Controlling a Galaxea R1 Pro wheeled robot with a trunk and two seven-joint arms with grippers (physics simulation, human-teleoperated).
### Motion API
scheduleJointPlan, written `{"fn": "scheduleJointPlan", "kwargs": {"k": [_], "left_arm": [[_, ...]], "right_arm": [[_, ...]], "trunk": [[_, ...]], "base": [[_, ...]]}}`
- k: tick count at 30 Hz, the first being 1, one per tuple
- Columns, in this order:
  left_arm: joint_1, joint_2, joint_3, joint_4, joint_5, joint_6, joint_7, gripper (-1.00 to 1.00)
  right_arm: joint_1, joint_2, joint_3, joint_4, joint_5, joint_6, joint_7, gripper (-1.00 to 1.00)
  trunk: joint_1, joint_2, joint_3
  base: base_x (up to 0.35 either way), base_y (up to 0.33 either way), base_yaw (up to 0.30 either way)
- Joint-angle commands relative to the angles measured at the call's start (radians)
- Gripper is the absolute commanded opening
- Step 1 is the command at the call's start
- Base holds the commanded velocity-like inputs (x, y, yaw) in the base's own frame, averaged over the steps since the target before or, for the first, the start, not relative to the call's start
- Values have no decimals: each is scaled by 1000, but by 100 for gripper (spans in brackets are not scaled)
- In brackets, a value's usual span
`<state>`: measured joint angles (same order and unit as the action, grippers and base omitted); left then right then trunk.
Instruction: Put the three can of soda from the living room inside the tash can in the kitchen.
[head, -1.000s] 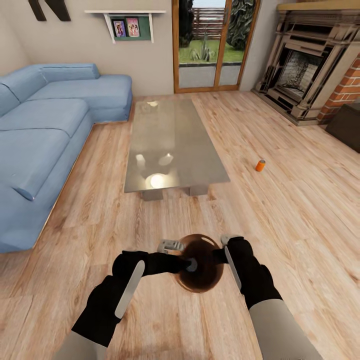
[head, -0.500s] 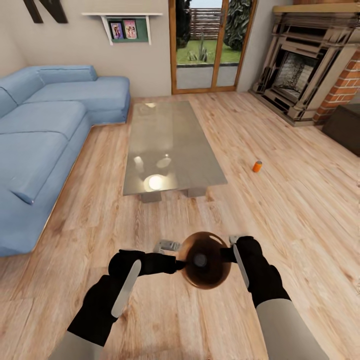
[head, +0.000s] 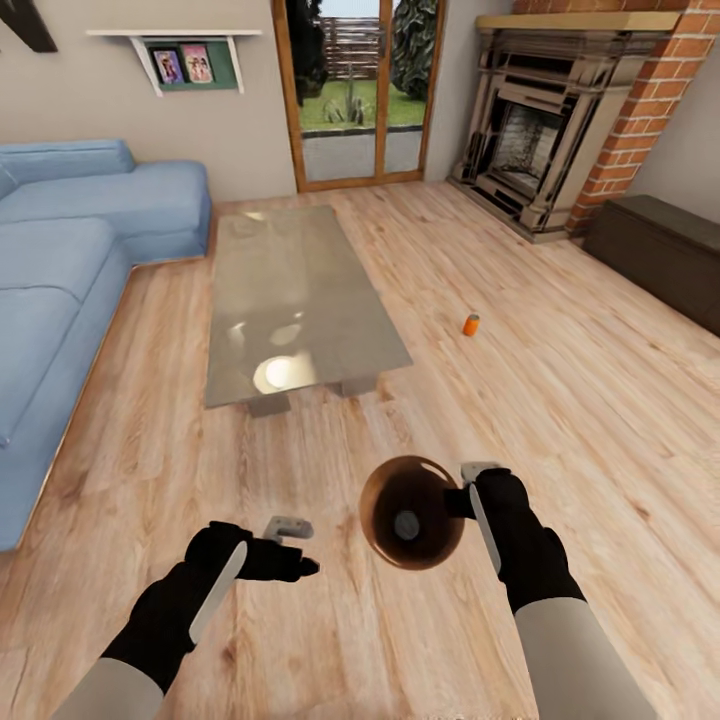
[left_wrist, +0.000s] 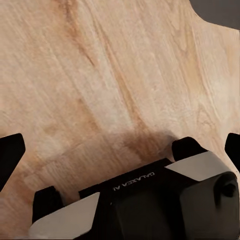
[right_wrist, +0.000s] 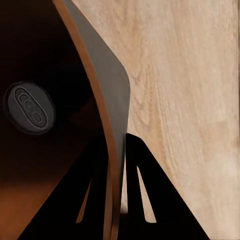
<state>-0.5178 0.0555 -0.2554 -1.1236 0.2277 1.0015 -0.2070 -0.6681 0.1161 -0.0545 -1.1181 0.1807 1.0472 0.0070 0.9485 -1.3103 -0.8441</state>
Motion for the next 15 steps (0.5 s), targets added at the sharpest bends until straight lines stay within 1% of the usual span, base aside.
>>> {"fn": "scheduleJointPlan", "kwargs": {"k": [1,12,15], "left_arm": [[0,1,0,3,1,0,3,100],[-1,7,-1,17,-3,-1,39,100],[-1,10,-2,17,-4,-1,46,100]], "right_arm": [[0,0,0,-1,-16,0,4,-100],[0,1,-2,-3,-18,0,7,-100],[0,1,-1,-4,-18,0,8,-100]], "trunk": [[-4,7,3],[-46,84,38],[-46,84,39]], "base": [[0,0,-272],[0,0,-294],[0,0,-298]]}}
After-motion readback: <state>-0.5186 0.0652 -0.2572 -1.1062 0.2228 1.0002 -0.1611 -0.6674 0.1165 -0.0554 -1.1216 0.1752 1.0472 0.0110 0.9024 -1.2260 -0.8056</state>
